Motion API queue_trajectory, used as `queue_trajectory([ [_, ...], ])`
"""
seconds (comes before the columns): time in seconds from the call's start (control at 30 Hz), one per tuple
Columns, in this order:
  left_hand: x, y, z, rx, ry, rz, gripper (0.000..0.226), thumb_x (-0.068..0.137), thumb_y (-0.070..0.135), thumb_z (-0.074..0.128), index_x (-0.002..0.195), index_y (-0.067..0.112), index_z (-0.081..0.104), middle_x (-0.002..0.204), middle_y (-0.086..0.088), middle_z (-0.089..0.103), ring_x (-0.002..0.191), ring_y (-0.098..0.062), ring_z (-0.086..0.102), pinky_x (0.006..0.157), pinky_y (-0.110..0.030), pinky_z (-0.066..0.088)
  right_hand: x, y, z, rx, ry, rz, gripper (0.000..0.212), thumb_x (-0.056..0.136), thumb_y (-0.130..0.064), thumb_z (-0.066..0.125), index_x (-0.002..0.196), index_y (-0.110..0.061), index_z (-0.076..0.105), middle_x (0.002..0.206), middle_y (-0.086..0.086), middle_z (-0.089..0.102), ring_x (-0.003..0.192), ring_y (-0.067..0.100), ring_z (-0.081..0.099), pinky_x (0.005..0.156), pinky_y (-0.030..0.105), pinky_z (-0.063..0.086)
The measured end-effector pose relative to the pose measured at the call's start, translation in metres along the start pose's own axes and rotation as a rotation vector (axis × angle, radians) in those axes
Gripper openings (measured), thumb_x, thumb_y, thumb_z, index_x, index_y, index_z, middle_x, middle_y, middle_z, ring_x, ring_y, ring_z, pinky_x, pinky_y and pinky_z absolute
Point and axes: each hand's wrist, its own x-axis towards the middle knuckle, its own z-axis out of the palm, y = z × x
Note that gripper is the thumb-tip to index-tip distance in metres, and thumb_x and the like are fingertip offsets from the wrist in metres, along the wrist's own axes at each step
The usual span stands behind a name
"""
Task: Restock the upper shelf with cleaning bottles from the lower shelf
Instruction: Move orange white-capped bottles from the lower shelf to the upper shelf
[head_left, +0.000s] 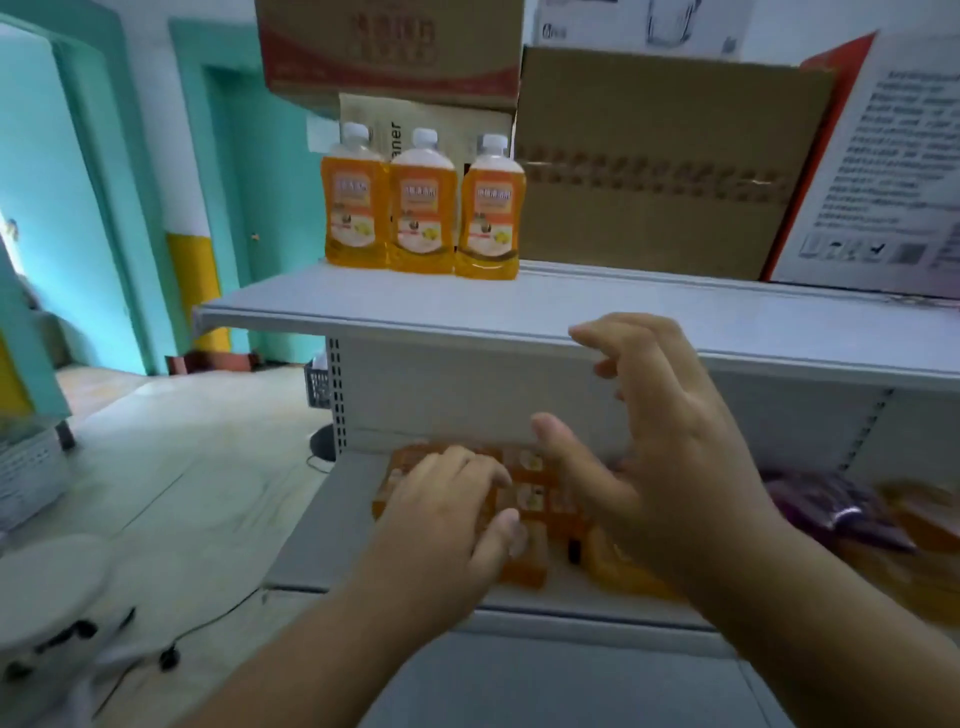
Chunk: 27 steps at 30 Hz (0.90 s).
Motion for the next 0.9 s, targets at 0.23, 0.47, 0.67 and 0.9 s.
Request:
queue_trajectory([
  [0.23,-0.029,-0.054,0.066,0.021,-0.253,-0.187,0.03,0.094,0.048,0.052,0.122,0.037,0.049,0.117,0.013,0.054,0.105,-0.01,0.051,0.092,-0.033,0.048,-0.054,0.014,0.046,-0.059,-0.128,0.226,0.054,0.084,-0.039,0.065,0.13,-0.013,0.053,0.121,-0.001,0.051,0.104,0.011,0.051,0.089,0.03,0.05],
  [0.47,-0.002,-0.109,0.104,0.239,-0.328,-0.274,0.041,0.09,0.045,0.05,0.123,0.021,0.051,0.122,-0.006,0.055,0.105,-0.029,0.053,0.081,-0.037,0.043,-0.07,0.03,0.093,-0.162,-0.181,0.424,0.052,0.084,-0.041,0.066,0.128,-0.016,0.054,0.119,-0.004,0.051,0.104,0.008,0.048,0.087,0.022,0.041],
  [0.67,0.006,-0.14,0.134,0.118,-0.527,-0.708,0.067,0.091,0.066,0.032,0.133,0.016,0.047,0.132,-0.015,0.053,0.117,-0.036,0.051,0.088,-0.043,0.041,-0.089,0.046,0.122,-0.174,-0.261,0.565,0.048,0.083,-0.045,0.063,0.125,-0.023,0.054,0.116,-0.006,0.052,0.103,0.009,0.05,0.085,0.021,0.037],
  [0.9,0.006,-0.127,0.132,-0.539,-0.18,-0.876,0.025,0.084,0.051,0.069,0.101,0.039,0.055,0.101,0.008,0.067,0.086,-0.017,0.063,0.071,-0.032,0.049,-0.093,0.074,0.147,-0.117,-0.355,0.581,0.044,0.09,-0.046,0.061,0.128,-0.026,0.051,0.123,-0.003,0.052,0.104,0.017,0.053,0.083,0.028,0.044],
])
